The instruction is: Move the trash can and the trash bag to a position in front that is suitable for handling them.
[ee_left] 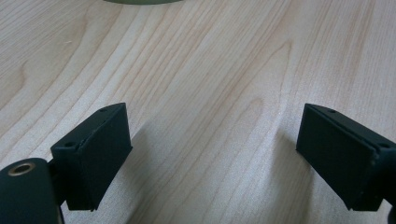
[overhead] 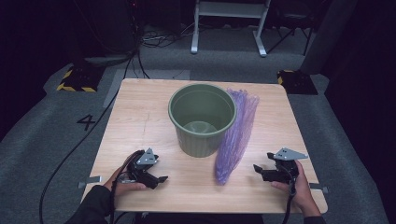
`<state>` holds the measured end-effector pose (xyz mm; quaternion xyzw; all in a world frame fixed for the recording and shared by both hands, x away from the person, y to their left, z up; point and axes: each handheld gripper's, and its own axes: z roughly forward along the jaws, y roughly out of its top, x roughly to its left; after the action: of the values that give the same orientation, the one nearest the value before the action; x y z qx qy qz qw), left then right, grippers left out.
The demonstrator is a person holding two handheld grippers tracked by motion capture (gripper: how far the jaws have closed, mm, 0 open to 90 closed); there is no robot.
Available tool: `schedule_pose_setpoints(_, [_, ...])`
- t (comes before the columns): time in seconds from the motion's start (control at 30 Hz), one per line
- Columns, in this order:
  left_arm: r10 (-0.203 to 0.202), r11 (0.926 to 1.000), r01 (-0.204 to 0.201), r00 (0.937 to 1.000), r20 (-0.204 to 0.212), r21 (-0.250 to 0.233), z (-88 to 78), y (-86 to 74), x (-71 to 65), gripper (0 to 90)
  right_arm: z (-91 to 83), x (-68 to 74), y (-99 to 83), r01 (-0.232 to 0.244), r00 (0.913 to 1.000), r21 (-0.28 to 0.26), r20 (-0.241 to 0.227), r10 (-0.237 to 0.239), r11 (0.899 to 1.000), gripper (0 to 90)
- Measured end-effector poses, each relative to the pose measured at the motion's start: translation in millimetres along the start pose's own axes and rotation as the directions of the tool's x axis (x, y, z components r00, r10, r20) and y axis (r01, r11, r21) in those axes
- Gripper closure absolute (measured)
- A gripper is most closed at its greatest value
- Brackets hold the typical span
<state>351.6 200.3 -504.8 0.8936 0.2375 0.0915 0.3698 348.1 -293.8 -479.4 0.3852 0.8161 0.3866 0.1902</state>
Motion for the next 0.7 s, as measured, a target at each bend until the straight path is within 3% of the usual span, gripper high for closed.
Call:
schedule_pose_setpoints(0.37, [0.0,1.0,0.0,1.0,-0.001,0.001,-0.1,0.0,0.0,9.6,2.5,5.3,18.7,0.026,0.9995,-0.039,-0.017,-0.027,0.999,21.0])
schedule_pose_setpoints(0.7, [0.0,1.0,0.0,1.0,-0.002,0.0,-0.1,-0.2,-0.1,9.6,14.1,18.7,43.1,0.061,0.9973,-0.063,-0.036,-0.063,0.996,20.1])
